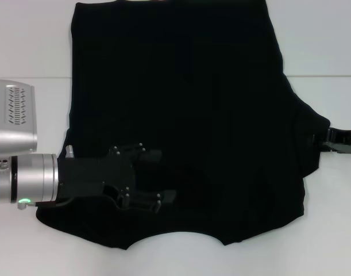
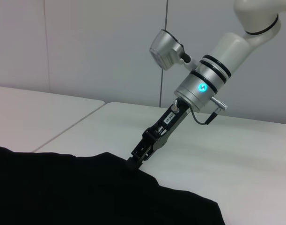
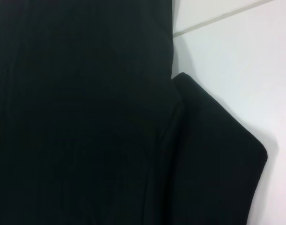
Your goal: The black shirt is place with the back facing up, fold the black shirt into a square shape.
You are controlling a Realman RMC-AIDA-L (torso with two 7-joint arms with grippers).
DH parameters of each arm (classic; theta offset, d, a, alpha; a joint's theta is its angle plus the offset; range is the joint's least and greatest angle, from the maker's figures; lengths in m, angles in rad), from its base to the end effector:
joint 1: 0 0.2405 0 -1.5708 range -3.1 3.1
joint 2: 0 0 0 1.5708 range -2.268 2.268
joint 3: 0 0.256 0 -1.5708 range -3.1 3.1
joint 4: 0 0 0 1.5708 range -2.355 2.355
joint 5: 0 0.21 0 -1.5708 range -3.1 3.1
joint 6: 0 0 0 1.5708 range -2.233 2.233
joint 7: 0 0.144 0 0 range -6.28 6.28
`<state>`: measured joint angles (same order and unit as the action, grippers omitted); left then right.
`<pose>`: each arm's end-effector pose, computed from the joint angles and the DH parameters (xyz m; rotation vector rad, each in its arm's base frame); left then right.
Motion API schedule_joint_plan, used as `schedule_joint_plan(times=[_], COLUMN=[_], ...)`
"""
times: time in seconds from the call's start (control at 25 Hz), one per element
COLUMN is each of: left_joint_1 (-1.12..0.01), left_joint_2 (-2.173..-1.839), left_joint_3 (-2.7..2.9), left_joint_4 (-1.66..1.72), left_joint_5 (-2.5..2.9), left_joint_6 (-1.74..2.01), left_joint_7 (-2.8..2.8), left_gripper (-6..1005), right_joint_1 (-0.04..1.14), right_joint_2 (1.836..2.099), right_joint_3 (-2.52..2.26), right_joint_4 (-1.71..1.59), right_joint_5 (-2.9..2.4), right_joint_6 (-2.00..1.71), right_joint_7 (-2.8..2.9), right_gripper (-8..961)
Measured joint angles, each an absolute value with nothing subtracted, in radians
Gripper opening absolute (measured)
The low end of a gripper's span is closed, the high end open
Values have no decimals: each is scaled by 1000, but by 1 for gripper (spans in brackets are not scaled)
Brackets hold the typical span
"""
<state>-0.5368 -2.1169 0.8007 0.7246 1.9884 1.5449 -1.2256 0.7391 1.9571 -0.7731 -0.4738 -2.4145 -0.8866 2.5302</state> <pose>-0.2394 0.3309 -0.0181 -2.8229 -0.2805 -0.6260 0.3174 0.4208 0.0227 -1.8525 1.6833 0.2174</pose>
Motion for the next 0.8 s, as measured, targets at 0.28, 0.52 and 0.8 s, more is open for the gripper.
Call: schedule_joint_plan(times=[0.28, 0.52, 0.8], left_joint_1=[-537, -537, -536], left_joint_2=[-2117, -2118, -2118], left_joint_3=[801, 801, 801], left_joint_4=[724, 724, 724], left_joint_5=[1988, 1988, 1988], left_joint_6=[1540, 1537, 1537], left_joint_7=[-1226, -1226, -1226], left_gripper=[928, 928, 929], right_joint_1=[744, 753, 758], right_joint_2=[1967, 1969, 1969], right_joint_3=[-773, -783, -787], right_joint_4=[-474, -467, -469], right_joint_5=[-2413, -2414, -2414], right_joint_6=[-864, -855, -852], right_joint_7=[2523, 2519, 2518], right_gripper=[396, 243, 4])
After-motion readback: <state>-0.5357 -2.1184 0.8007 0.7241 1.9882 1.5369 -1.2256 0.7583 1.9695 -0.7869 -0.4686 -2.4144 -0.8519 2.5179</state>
